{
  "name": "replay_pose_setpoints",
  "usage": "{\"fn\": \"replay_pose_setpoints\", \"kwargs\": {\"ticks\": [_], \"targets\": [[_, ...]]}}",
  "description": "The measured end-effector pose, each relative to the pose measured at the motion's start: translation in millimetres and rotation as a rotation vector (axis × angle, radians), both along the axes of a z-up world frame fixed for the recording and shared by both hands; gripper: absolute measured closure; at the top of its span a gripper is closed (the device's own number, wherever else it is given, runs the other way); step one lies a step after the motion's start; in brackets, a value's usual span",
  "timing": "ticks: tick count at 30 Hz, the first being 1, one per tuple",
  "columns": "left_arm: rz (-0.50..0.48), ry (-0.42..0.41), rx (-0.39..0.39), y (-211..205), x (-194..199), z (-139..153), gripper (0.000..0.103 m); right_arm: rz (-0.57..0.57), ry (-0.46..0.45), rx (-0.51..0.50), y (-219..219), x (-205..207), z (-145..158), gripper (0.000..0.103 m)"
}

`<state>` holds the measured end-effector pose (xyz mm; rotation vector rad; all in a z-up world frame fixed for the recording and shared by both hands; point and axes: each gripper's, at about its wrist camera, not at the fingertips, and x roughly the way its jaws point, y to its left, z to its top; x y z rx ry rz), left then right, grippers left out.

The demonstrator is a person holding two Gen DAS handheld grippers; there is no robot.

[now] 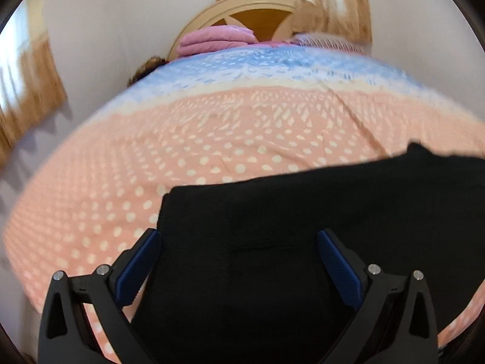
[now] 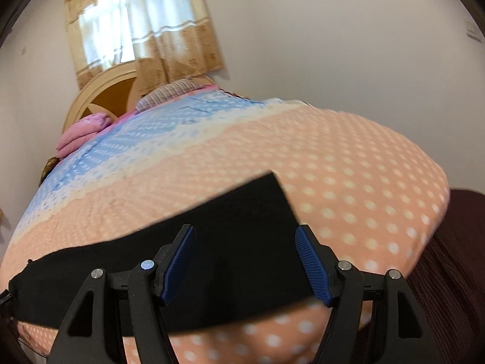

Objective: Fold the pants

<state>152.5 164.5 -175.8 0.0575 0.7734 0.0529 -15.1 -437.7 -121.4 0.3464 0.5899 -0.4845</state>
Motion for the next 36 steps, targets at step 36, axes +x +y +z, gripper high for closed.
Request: {"fn": "replay_pose_setpoints", "kwargs": {"ticks": [36], "targets": [[-0.035, -0.034, -0.05, -59, -36, 15, 0.0, 0.159, 0.053, -0.037, -23, -68, -15, 0.063]]}}
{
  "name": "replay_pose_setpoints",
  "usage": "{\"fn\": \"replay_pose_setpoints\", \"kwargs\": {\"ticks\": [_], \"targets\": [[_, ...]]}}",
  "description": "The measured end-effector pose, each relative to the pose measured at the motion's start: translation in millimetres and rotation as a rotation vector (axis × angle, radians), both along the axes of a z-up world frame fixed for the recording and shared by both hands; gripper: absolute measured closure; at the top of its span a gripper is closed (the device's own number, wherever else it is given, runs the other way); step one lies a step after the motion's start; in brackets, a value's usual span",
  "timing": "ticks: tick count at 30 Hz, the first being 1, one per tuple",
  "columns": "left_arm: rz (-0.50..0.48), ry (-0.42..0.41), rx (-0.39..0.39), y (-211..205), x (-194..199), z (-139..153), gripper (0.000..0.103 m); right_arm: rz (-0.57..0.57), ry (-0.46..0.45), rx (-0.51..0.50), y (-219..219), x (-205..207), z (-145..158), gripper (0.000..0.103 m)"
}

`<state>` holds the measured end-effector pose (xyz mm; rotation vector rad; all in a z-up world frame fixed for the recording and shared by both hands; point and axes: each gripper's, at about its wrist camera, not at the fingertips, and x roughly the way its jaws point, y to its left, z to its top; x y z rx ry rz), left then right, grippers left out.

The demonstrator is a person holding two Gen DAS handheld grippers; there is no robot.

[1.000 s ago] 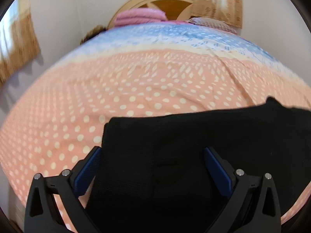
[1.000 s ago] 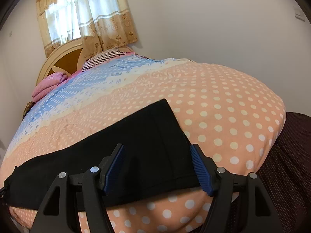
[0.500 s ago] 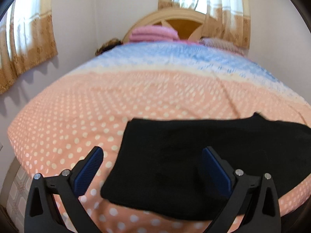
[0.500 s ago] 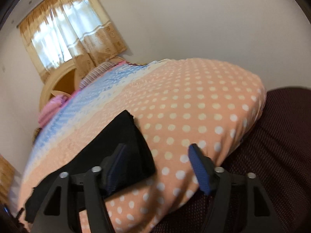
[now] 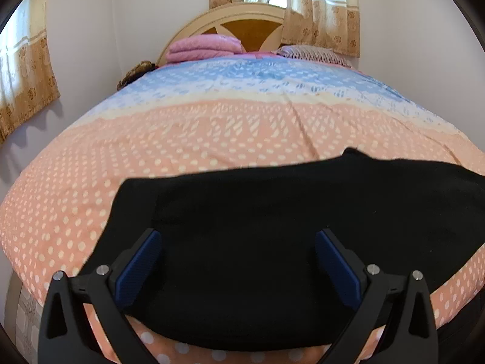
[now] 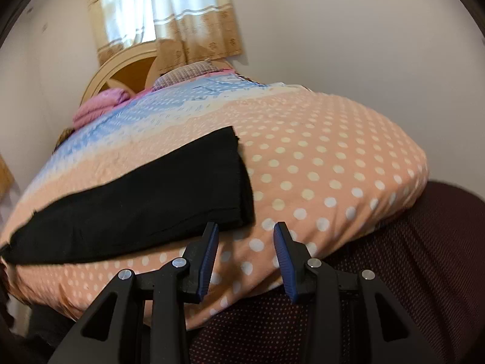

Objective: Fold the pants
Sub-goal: 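Smooth the folded black pants edge with the open right gripper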

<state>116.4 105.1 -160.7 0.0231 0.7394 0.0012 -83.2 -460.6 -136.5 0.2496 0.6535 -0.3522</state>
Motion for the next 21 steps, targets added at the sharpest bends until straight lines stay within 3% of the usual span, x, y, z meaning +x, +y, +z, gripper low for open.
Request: {"fn": "replay_pose_setpoints", "kwargs": {"ticks": [7, 8, 9, 11, 17, 21], "targets": [[0.003, 0.026, -0.003, -1, -1, -7, 0.0, 0.013, 0.037, -0.163, 10, 25, -7, 0.063], [0.003, 0.025, -0.006, -1, 0, -7, 0.0, 0.013, 0.034, -0.164, 10, 28, -7, 0.066], [0.002, 0.024, -0.008, -2, 0, -6, 0.0, 0.002, 0.027, -0.158, 9, 29, -7, 0.081], [0.002, 0.023, -0.01, -5, -1, -6, 0.0, 0.0, 0.007, -0.104, 4, 28, -5, 0.092], [-0.01, 0.026, 0.001, -11, -1, -8, 0.0, -0.074, -0.006, -0.019, -16, 23, -1, 0.098], [-0.01, 0.031, 0.002, -11, 2, -11, 0.0, -0.037, -0.004, -0.056, -7, 24, 0, 0.097]]}}
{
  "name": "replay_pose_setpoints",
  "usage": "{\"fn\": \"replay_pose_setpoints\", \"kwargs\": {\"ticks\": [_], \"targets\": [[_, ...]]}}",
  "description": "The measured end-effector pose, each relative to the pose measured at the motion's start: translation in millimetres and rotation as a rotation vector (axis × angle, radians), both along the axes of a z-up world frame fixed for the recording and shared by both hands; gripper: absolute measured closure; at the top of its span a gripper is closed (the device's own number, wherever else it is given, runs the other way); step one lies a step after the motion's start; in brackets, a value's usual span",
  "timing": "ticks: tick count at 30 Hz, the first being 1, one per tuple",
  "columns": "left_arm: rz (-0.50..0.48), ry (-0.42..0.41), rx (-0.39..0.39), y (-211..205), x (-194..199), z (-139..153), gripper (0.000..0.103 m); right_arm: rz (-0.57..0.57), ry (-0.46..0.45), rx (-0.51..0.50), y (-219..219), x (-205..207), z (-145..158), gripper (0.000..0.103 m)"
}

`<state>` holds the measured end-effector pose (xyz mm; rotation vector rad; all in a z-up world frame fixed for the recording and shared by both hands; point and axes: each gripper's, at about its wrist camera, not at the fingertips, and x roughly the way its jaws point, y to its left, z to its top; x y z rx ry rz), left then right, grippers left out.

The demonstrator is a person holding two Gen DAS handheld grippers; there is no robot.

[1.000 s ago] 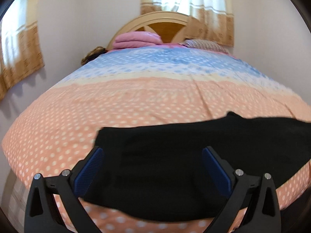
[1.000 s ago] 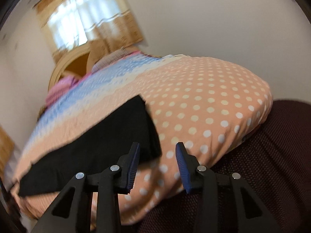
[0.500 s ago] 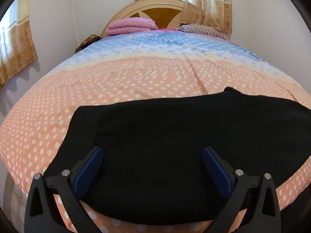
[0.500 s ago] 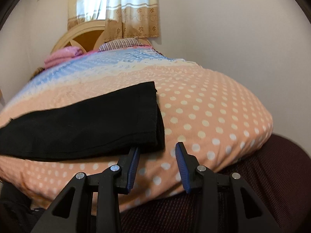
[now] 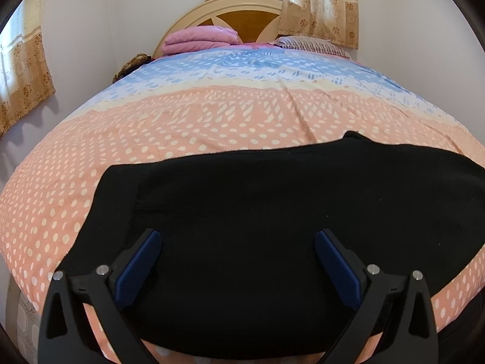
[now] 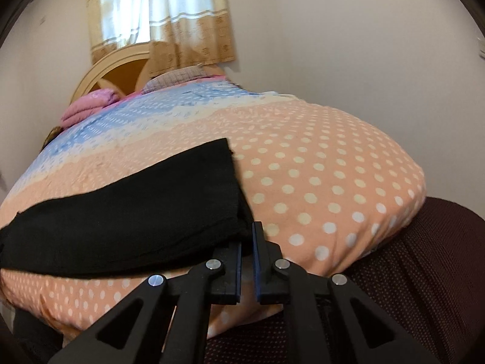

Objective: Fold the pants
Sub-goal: 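Smooth the folded black pants edge with the open right gripper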

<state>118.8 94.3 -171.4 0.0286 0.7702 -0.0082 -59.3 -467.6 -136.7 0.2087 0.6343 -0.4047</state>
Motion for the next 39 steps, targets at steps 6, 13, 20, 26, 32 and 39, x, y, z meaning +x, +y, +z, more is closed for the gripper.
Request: {"fn": "replay_pose_setpoints", "kwargs": {"ticks": [6, 13, 20, 26, 32, 39], "targets": [[-0.018, -0.009, 0.0, -3, -4, 4, 0.0, -0.138, -0.101, -0.062, -7, -28, 28, 0.062], [-0.077, -0.035, -0.005, -23, -5, 10, 0.0, 0.16, -0.124, -0.057, 58, 4, 39, 0.062], [-0.151, -0.01, 0.007, -48, 0, 3, 0.0, 0.131, 0.017, 0.006, 49, 51, -6, 0.062], [-0.14, -0.02, -0.013, -53, -2, 3, 0.0, 0.102, -0.069, 0.02, 39, 32, 13, 0.062], [-0.139, -0.026, -0.005, -57, -8, 1, 0.0, 0.081, -0.129, 0.073, 16, 36, 29, 0.062], [-0.125, -0.02, -0.002, -55, -9, 3, 0.0, 0.112, -0.047, 0.154, -4, 91, 9, 0.062]]}}
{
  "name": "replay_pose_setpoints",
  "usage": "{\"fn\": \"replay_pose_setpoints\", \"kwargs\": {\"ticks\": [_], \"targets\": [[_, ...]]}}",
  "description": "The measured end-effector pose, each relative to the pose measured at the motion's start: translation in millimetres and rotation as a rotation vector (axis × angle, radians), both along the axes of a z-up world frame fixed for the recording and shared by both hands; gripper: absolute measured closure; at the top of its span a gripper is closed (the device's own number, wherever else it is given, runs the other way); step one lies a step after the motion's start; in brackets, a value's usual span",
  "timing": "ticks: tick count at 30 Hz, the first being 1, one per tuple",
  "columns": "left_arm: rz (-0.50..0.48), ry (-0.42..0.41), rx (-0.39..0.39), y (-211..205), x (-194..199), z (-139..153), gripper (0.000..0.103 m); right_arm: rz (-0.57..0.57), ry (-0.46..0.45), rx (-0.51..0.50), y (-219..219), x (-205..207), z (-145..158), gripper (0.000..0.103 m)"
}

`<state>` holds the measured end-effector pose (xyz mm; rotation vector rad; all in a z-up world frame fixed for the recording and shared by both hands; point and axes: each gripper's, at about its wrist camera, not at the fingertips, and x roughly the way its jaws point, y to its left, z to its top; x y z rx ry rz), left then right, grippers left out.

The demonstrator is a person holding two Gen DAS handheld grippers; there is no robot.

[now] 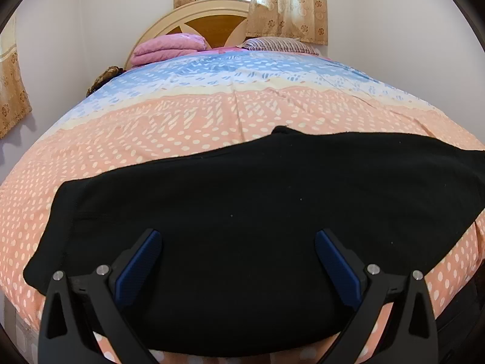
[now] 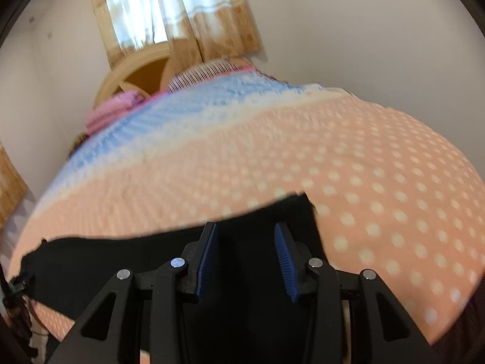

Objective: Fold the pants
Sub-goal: 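Smooth the folded black pants edge with the open right gripper, then close the right gripper on the pants edge and lift it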

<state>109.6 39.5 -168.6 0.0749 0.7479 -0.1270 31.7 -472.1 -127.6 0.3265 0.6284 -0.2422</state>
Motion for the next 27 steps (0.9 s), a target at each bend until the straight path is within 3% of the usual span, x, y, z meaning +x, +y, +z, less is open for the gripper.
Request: {"fn": "replay_pose_setpoints", "kwargs": {"ticks": [4, 8, 13, 18, 27], "targets": [[0.002, -0.006, 0.0, 1, -1, 0, 0.0, -0.006, -0.022, -0.005, 4, -10, 8, 0.062], [0.004, -0.026, 0.006, 6, -3, 3, 0.0, -0.075, -0.071, -0.004, -3, -49, 17, 0.062], [0.05, -0.061, -0.017, 25, -4, 10, 0.0, -0.177, -0.078, 0.079, -27, -94, 13, 0.062], [0.076, -0.077, -0.037, 34, -3, 13, 0.0, -0.148, -0.04, 0.146, -29, -95, -2, 0.062], [0.146, -0.055, -0.059, 58, 2, 0, 0.0, -0.113, -0.041, 0.104, -13, -86, -10, 0.062]]}}
